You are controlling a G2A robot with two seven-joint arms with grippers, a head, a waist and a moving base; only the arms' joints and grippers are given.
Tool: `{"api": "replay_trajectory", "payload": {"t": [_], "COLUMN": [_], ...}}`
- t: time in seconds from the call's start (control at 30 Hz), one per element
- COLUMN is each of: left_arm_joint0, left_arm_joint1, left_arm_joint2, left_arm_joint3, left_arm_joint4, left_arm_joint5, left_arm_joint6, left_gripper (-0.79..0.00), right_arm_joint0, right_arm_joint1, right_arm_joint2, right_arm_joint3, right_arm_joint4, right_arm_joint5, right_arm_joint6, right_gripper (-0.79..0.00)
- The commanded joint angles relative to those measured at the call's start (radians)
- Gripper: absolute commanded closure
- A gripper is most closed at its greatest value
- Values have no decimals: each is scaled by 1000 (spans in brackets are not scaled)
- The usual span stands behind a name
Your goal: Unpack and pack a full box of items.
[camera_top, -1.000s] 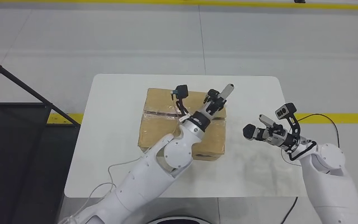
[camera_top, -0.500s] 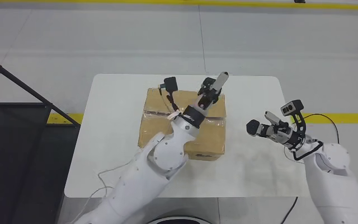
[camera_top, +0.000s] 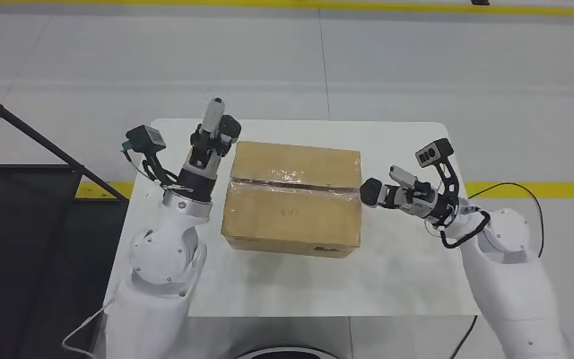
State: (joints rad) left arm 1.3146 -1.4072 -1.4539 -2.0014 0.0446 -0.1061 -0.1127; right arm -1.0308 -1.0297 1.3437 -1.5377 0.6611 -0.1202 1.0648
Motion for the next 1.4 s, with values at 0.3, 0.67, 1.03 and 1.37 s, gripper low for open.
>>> {"api": "replay_trajectory", "payload": {"t": [0.3,0.67,1.03,1.37], "left_arm_joint0": [155,194,201,184], "left_arm_joint1": [27,43,54,63], "left_arm_joint2": [-198,-205,-194,-196], "left_arm_joint3": [76,167,184,197], "left_arm_joint4": [-92,-137,-183,-202], "left_arm_joint5": [-30,-56,-93,-89], "left_arm_joint6": [-162,-318,-393,-396], "left_gripper": [-785,-785,-785,-785], "right_arm_joint0": [221,375,465,466], "right_arm_joint1": [-82,-198,-284,-279], "right_arm_joint2": [-305,-570,-682,-640], "right_arm_joint3": [107,221,334,330], "right_arm_joint4": [4,8,-13,-82], "right_arm_joint5": [14,-27,-21,66], "right_arm_joint6": [-140,-329,-379,-290], "right_gripper": [-785,-785,-785,-785]}}
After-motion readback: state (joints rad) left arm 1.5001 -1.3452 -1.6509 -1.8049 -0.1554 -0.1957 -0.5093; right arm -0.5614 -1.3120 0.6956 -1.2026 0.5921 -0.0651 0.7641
